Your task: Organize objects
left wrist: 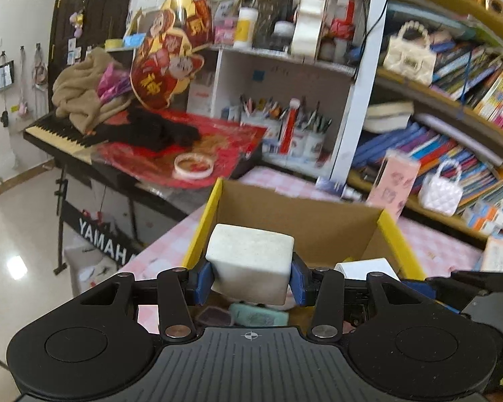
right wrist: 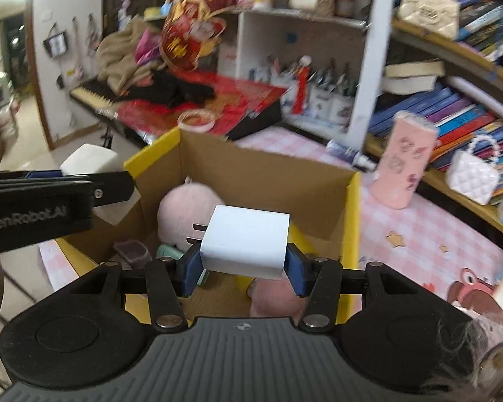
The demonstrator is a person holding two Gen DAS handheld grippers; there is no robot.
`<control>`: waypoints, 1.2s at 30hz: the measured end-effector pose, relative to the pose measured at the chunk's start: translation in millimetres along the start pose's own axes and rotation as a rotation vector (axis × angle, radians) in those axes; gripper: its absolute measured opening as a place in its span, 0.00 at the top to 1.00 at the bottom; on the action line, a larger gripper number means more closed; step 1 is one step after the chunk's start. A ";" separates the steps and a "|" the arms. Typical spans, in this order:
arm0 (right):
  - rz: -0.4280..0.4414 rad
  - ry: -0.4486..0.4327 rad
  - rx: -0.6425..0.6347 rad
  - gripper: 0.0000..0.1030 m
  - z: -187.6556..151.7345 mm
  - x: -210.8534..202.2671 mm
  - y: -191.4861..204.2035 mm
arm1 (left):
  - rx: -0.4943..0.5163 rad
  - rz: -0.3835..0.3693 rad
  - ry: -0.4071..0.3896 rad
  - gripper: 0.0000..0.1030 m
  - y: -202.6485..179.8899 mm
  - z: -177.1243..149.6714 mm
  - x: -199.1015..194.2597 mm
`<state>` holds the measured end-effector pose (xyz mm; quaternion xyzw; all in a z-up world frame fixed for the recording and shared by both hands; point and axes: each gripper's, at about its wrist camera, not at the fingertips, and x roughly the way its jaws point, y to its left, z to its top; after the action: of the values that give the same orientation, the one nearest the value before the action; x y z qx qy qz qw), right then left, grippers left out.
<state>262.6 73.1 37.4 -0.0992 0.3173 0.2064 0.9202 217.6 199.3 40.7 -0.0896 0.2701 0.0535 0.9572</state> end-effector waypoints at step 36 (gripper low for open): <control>-0.055 -0.106 0.019 0.47 -27.8 -57.2 1.4 | 0.035 -0.087 -0.112 0.37 -18.7 -18.5 -89.2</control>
<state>206.1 47.5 51.5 -0.0882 0.2673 0.1831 0.9419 135.4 172.5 74.8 -0.0811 0.2128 0.0121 0.9736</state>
